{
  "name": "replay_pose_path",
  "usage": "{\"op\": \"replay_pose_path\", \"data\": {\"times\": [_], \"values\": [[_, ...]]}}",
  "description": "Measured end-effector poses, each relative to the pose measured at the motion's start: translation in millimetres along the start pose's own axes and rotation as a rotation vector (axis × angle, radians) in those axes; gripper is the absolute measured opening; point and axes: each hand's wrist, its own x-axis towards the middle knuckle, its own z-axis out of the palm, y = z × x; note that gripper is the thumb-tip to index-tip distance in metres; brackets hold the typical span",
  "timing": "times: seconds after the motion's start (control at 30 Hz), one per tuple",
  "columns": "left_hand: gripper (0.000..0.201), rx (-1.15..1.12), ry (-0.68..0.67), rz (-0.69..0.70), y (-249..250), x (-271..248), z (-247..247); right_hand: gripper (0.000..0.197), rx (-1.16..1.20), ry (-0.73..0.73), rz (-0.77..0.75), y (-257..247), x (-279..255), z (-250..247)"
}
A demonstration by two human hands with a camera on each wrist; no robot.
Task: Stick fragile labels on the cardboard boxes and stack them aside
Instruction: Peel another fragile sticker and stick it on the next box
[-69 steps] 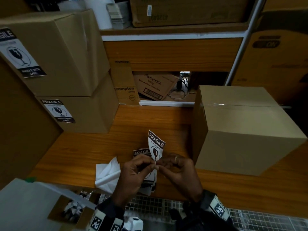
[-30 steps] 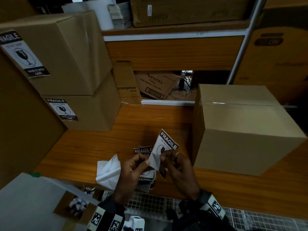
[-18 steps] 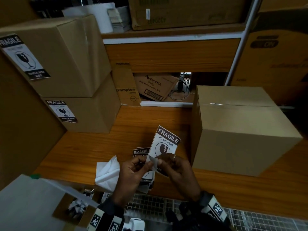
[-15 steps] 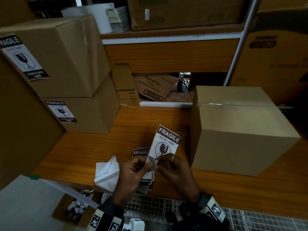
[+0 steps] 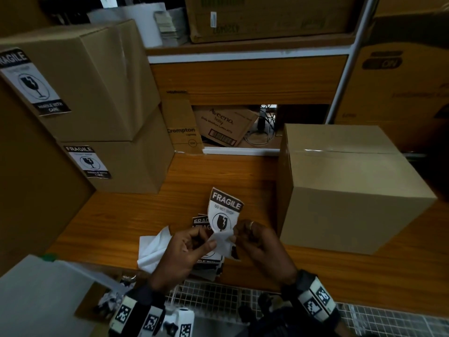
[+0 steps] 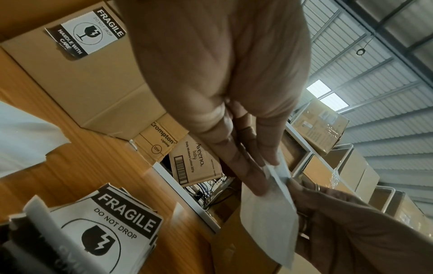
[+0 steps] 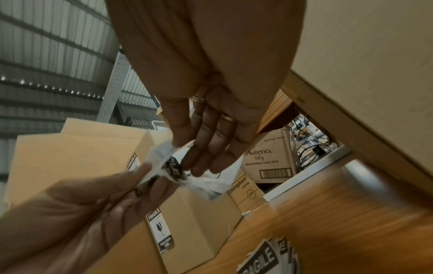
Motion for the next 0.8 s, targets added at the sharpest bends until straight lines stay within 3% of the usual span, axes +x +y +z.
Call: {"op": "replay_pose_path", "data": {"times": [0.13,0.27,0.57,0.8], "values": [[0.024,0.009,-0.021,-0.001,0.9,1.2,-5.2,0.012,-0.021,-0.003,0.014,-0.3,5.1,-0.6],[0.016,-0.070,0.062,-0.013,0.1,-1.9,2.0,0.002,0.024,0.093,0.013,5.1,6.7,4.6],[0.027,-0.109,0.077,-0.058,-4.1,-2.6,17.2,0.033,0.078,0.114,0.020,-1.4,-3.7,15.7],[0.026,-0.103,0.075,-0.064,-6.7,-3.7,14.1,0.012,-0.021,0.100,0.023,15.1,-4.7,18.5]]}}
